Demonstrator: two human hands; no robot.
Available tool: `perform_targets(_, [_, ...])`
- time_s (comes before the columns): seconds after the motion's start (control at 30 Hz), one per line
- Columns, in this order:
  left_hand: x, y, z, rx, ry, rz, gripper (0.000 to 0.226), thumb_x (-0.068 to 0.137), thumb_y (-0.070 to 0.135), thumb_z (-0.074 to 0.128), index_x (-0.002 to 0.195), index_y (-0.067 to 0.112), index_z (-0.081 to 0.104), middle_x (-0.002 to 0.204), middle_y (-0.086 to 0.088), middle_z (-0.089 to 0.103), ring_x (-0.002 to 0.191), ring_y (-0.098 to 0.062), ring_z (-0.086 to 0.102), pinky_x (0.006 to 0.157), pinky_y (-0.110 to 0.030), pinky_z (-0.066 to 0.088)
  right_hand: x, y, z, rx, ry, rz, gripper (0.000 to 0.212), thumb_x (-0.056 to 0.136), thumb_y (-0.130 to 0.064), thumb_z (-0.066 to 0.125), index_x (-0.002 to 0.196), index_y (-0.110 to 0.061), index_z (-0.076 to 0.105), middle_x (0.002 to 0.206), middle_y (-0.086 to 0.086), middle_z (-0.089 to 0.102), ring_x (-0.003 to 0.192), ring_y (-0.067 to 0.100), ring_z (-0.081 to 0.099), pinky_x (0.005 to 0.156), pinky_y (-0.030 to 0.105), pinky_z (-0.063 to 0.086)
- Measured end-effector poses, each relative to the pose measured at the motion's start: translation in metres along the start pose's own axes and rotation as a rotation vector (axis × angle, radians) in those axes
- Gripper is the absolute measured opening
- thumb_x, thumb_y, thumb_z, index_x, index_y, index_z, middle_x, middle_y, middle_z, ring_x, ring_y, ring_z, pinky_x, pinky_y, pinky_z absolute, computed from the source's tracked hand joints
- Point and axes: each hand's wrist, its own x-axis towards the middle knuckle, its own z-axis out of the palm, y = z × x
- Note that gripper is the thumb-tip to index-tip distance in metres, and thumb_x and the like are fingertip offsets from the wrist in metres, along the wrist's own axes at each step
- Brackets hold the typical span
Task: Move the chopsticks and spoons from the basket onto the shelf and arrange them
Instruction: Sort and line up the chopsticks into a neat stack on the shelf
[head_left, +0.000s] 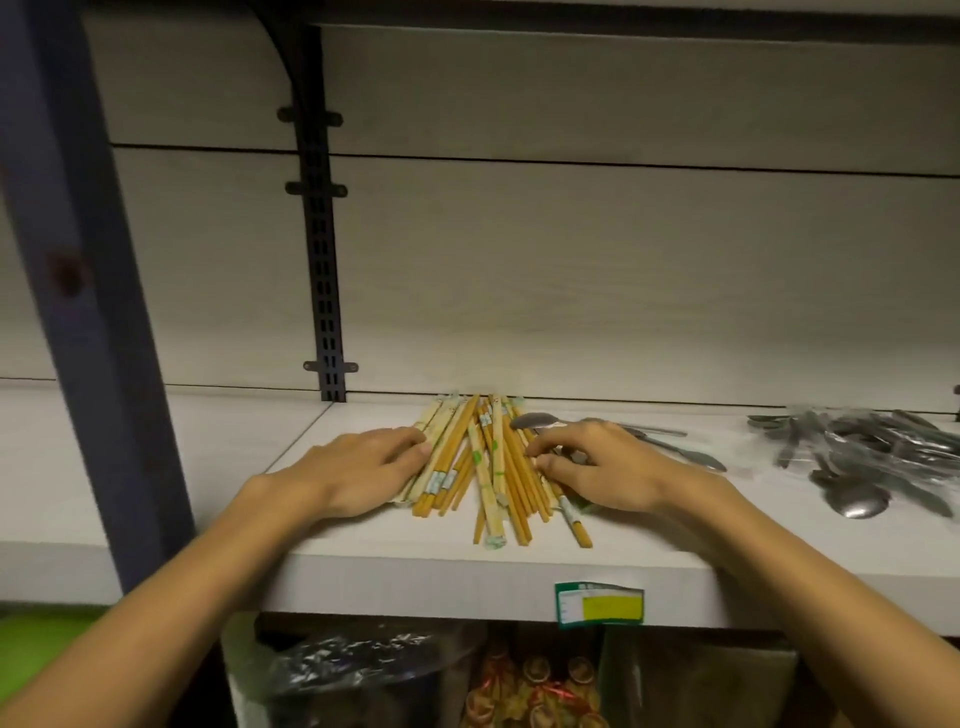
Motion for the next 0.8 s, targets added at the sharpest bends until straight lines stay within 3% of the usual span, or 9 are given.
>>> perform_targets(0.13, [0.001,-0.001,0.008,-0.173,0.015,0.077,0.057,0.097,0.061,0.018,0.147,0.037,0.028,0.156,0.012,0.027,0.142,-0.014,0.026,0.113,-0.035,0.022,0.012,-0.009,0.011,-0.017,0.006,-0.009,0.034,0.101,-0.028,0.04,0.131,-0.036,0.055,0.112,-0.01,0.063,0.089,0.001,0.052,0.077,0.021,0.034])
perform_targets(0.27, [0.002,0.002,0.014,-0.173,0.011,0.134,0.058,0.097,0.059,0.018,0.149,0.036,0.022,0.158,0.012,0.022,0.143,-0.013,0.024,0.109,-0.034,0.023,0.017,-0.005,0.009,-0.096,0.198,0.042,0.039,0.095,-0.023,0.048,0.131,-0.037,0.05,0.132,-0.006,0.053,0.124,0.018,0.043,0.102,0.038,0.035])
perform_targets(0.37, [0.002,0.002,0.017,-0.131,0.017,0.185,0.061,0.096,0.061,0.018,0.151,0.034,0.017,0.159,0.011,0.019,0.142,-0.015,0.025,0.106,-0.033,0.026,0.021,0.01,0.005,-0.206,0.155,0.177,0.043,0.095,-0.028,0.051,0.137,-0.031,0.044,0.145,-0.002,0.041,0.133,0.021,0.036,0.11,0.043,0.033])
perform_targets(0.47, [0.004,0.001,0.022,-0.124,0.017,0.232,0.064,0.094,0.063,0.018,0.151,0.036,0.01,0.16,0.014,0.007,0.145,-0.013,0.018,0.107,-0.029,0.023,0.023,0.017,0.008,-0.198,0.027,0.245,0.036,0.099,-0.032,0.043,0.134,-0.028,0.052,0.141,0.002,0.049,0.129,0.024,0.044,0.106,0.042,0.037])
perform_targets(0.63, [0.007,-0.002,0.023,-0.168,-0.005,0.286,0.068,0.093,0.065,0.023,0.152,0.037,0.005,0.159,0.018,-0.009,0.147,-0.007,0.003,0.115,-0.028,0.01,0.021,0.028,0.005,-0.364,0.112,0.322,0.026,0.098,-0.027,0.048,0.117,-0.029,0.067,0.122,0.003,0.056,0.114,0.027,0.049,0.093,0.041,0.043])
perform_targets(0.8, [0.006,0.002,0.021,-0.167,-0.009,0.284,0.067,0.091,0.068,0.024,0.151,0.038,0.014,0.16,0.011,0.008,0.146,-0.009,0.01,0.114,-0.029,0.011,0.017,0.038,-0.002,-0.287,0.232,0.259,0.04,0.091,0.005,0.047,0.122,-0.012,0.065,0.117,0.009,0.058,0.108,0.03,0.055,0.089,0.037,0.045])
